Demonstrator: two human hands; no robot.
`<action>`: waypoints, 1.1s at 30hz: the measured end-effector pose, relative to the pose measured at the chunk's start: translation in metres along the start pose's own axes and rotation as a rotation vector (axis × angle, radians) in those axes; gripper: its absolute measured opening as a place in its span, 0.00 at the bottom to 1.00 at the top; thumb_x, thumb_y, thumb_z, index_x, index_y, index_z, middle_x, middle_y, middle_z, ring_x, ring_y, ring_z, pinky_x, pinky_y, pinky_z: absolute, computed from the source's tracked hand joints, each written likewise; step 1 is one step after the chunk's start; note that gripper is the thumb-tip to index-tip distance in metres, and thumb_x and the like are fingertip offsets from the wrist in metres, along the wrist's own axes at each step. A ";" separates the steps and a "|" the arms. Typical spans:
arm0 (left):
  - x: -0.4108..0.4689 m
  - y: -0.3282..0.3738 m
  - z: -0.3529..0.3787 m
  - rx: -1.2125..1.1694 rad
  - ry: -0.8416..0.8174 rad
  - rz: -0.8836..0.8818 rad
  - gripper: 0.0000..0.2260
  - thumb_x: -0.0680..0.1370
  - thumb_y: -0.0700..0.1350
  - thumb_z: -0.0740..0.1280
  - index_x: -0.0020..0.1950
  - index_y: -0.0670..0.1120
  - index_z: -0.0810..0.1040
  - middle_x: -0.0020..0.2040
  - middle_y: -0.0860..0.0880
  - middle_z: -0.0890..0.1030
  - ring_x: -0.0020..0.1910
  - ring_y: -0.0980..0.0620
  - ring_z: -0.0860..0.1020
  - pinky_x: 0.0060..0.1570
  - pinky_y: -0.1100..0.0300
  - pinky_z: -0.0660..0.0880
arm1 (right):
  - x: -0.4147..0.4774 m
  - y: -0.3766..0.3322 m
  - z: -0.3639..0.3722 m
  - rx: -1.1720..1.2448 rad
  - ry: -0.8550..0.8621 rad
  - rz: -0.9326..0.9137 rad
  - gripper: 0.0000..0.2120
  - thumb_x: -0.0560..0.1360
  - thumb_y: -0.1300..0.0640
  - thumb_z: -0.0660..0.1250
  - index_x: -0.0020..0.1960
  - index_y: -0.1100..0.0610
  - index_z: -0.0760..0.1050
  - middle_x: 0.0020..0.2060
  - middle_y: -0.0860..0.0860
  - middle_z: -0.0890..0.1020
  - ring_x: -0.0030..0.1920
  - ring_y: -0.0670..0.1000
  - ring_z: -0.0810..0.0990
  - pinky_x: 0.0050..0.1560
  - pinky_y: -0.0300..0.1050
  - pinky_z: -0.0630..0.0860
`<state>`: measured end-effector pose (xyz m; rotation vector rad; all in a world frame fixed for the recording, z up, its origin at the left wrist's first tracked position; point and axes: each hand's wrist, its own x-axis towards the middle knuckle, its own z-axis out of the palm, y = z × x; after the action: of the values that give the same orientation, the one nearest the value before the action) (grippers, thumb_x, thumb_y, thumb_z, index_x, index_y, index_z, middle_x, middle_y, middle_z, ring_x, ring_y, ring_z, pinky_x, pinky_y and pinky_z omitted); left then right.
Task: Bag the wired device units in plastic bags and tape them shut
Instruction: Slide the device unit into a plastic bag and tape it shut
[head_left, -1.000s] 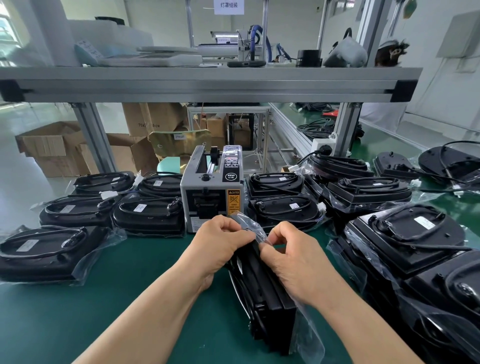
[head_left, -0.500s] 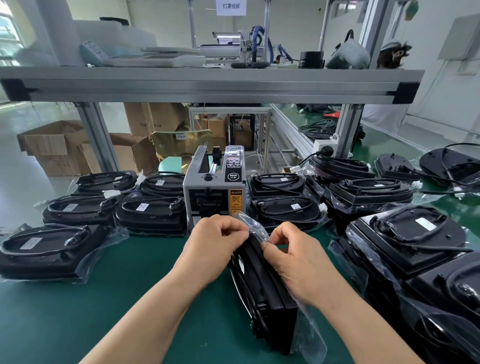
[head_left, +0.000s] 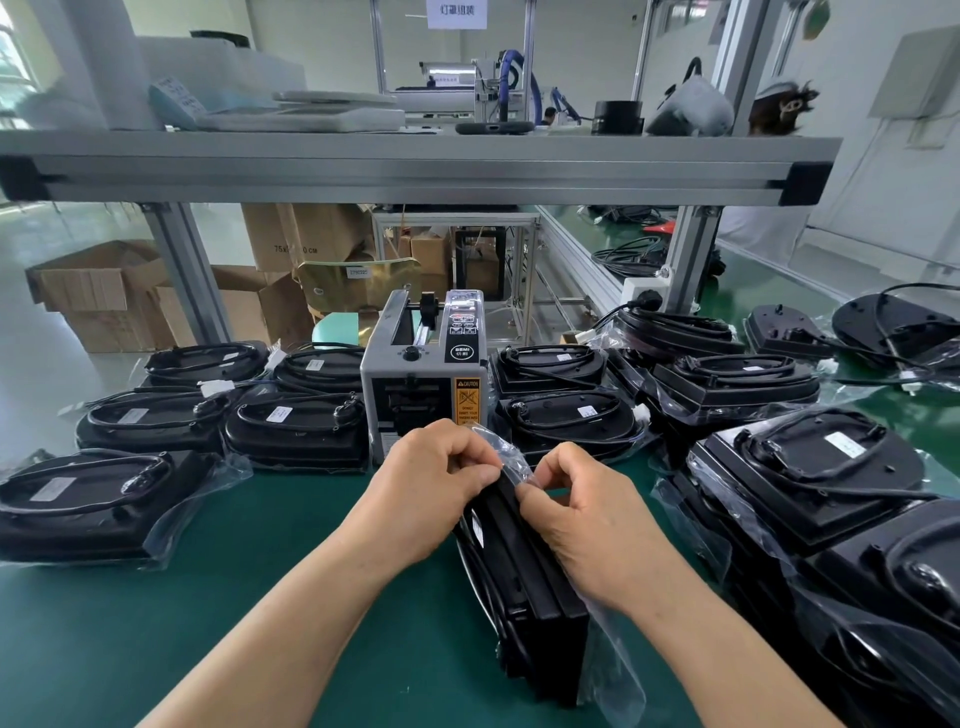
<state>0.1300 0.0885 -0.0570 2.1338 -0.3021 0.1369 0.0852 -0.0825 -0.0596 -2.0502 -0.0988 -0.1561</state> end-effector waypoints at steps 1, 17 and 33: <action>0.000 -0.001 0.001 -0.001 0.004 0.002 0.11 0.75 0.44 0.74 0.41 0.61 0.81 0.38 0.62 0.79 0.33 0.64 0.73 0.36 0.71 0.68 | 0.000 0.000 -0.001 -0.005 -0.003 -0.004 0.21 0.63 0.34 0.63 0.41 0.51 0.72 0.22 0.44 0.76 0.22 0.41 0.67 0.24 0.34 0.64; 0.001 -0.002 0.000 -0.108 0.000 -0.043 0.09 0.75 0.40 0.74 0.39 0.53 0.83 0.37 0.55 0.80 0.33 0.61 0.72 0.38 0.66 0.73 | 0.000 -0.003 -0.002 -0.023 0.000 -0.005 0.21 0.63 0.34 0.63 0.41 0.51 0.73 0.23 0.43 0.77 0.22 0.41 0.69 0.24 0.32 0.65; 0.025 0.017 -0.014 0.078 -0.227 -0.105 0.09 0.77 0.42 0.72 0.36 0.48 0.82 0.27 0.57 0.78 0.25 0.65 0.72 0.28 0.72 0.67 | 0.003 -0.001 0.000 -0.047 -0.016 0.049 0.10 0.76 0.48 0.68 0.41 0.52 0.72 0.24 0.47 0.76 0.23 0.44 0.68 0.27 0.41 0.67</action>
<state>0.1500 0.0868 -0.0302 2.2406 -0.3206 -0.1580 0.0883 -0.0820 -0.0582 -2.0994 -0.0553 -0.1120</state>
